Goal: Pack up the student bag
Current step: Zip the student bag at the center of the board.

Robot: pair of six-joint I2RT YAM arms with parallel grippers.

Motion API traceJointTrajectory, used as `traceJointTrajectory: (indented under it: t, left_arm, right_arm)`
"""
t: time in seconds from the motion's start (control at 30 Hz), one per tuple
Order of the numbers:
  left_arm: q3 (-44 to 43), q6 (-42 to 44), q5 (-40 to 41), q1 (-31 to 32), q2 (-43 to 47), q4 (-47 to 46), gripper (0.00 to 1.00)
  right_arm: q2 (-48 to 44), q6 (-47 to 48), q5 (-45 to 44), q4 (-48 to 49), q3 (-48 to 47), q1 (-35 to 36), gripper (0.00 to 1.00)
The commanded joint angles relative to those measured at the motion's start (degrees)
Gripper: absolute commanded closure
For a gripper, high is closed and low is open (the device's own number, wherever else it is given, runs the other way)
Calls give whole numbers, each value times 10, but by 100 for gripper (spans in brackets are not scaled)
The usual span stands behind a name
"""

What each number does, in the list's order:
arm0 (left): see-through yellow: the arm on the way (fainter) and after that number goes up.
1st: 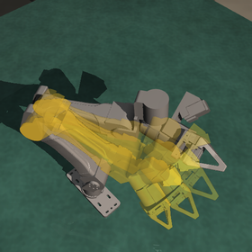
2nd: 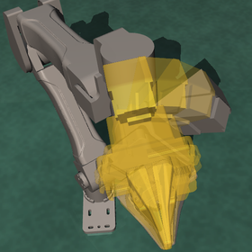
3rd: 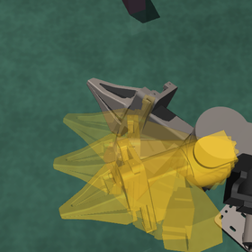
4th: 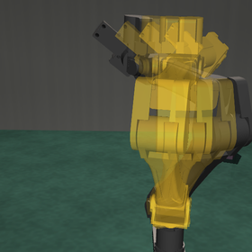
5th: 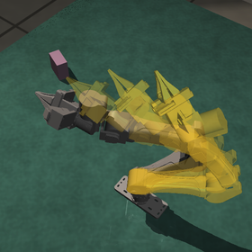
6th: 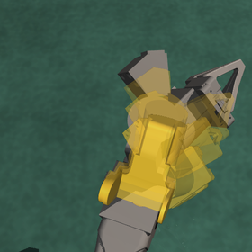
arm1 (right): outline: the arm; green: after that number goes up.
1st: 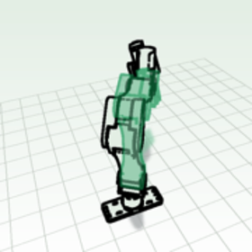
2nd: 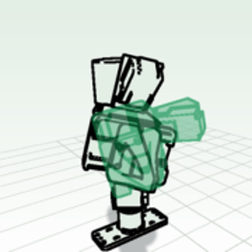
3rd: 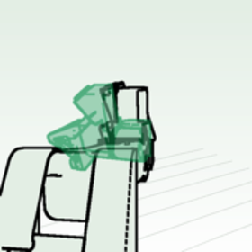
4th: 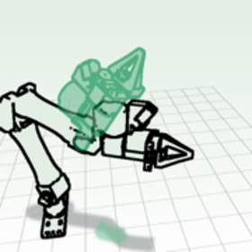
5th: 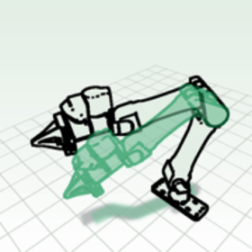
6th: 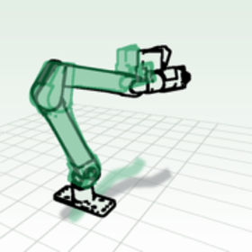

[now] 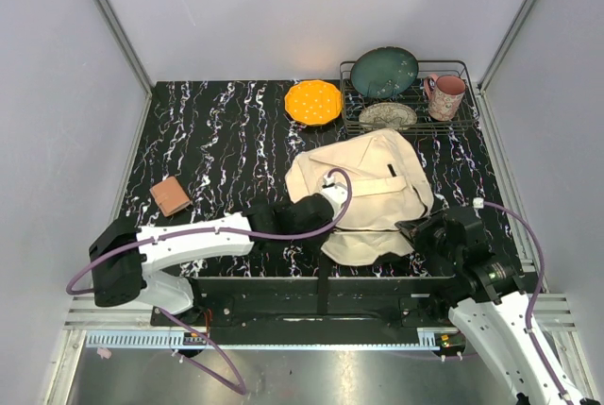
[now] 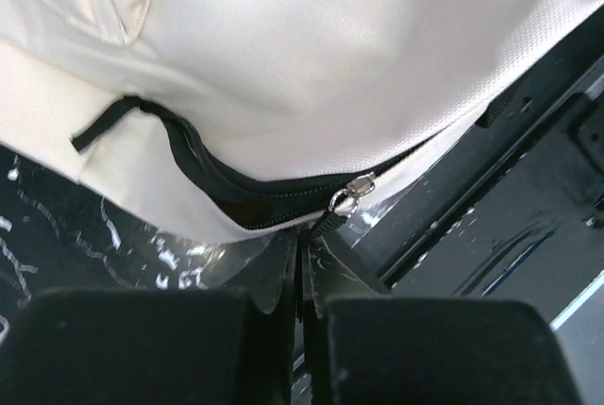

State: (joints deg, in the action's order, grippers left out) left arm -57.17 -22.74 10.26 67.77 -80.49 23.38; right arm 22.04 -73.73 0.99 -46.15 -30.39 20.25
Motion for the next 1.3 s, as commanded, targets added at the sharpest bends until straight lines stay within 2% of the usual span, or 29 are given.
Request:
traceJointTrajectory:
  t: [0.0, 0.03, 0.07, 0.17, 0.3, 0.53, 0.7, 0.83, 1.0, 1.07, 1.17, 1.2, 1.27]
  left_arm:
    - [17, 9, 24, -22, 28, 66, 100]
    - [14, 9, 7, -21, 29, 59, 100]
    - [10, 9, -15, -19, 29, 42, 100]
    - [-25, 12, -18, 4, 11, 33, 100]
    - [-87, 9, -31, 33, -39, 32, 100]
    - [-181, 11, -45, 64, -107, 28, 100]
    - [-219, 14, -66, 86, -141, 19, 100]
    - [-260, 17, -74, 100, -163, 19, 100]
    - [-256, 20, -87, 106, -165, 19, 100]
    - [-246, 21, -89, 109, -159, 17, 100]
    - [-220, 16, -84, 112, -148, 11, 100]
    - [-210, 15, -82, 112, -144, 11, 100]
    - [-202, 13, -71, 112, -139, 10, 100]
  right_arm:
    - [-16, 25, -73, 18, -13, -8, 68]
    - [-14, 28, -55, 19, -16, -8, 60]
    - [-12, 27, -43, 17, -20, -8, 41]
    - [-2, 20, -12, -5, -32, -7, 31]
    - [-10, 0, 41, -62, -33, -8, 29]
    - [-95, -77, 94, -131, -13, -8, 28]
    - [-125, -123, 109, -113, 20, -7, 28]
    - [-105, -128, 91, -100, 29, -8, 28]
    - [-90, -132, 65, -51, 34, -8, 30]
    - [-86, -132, 59, -42, 36, -8, 33]
    - [-81, -124, 54, -32, 34, -8, 59]
    - [-80, -119, 52, -34, 31, -8, 74]
    - [-83, -113, 38, -46, 20, -8, 87]
